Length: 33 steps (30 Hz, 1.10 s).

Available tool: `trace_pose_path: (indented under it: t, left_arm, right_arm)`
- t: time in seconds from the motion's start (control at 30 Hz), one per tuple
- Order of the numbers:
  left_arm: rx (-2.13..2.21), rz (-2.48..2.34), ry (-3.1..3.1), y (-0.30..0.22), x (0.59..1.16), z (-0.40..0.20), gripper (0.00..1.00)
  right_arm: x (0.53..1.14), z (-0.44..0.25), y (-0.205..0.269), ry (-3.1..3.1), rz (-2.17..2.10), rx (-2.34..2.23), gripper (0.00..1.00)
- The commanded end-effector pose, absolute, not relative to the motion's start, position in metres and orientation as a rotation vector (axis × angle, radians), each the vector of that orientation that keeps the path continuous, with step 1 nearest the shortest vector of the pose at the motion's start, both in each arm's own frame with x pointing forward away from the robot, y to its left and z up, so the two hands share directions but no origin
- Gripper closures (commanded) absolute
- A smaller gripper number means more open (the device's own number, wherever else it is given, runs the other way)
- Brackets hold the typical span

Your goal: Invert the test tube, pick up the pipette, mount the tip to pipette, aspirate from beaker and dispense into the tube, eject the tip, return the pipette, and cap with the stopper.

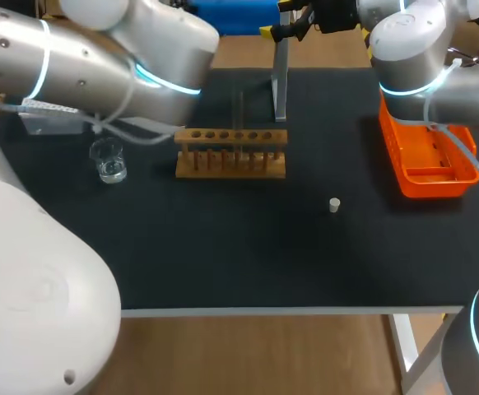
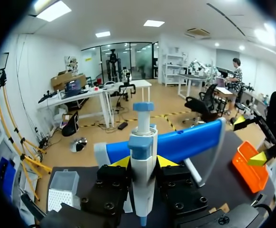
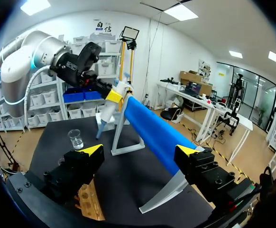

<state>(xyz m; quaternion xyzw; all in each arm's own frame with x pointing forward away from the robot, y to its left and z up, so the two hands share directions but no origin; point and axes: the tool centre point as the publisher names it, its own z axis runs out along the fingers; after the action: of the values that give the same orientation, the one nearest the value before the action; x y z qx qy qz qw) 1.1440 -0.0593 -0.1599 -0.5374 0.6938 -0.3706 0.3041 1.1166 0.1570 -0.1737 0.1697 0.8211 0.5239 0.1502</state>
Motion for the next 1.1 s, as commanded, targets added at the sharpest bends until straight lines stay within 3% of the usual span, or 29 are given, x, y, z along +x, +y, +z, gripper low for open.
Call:
trace_pose_path:
  t: [0.03, 1.1]
  left_arm:
    - [-1.448, -0.945, 1.855, -0.063, 1.154, -0.164, 1.00]
    - [-1.490, -0.890, 1.894, -0.058, 1.171, -0.184, 1.00]
  right_arm:
    - [1.117, -0.173, 0.156, 2.365, 1.502, 0.486, 0.00]
    - [1.117, -0.173, 0.156, 2.365, 1.502, 0.486, 0.00]
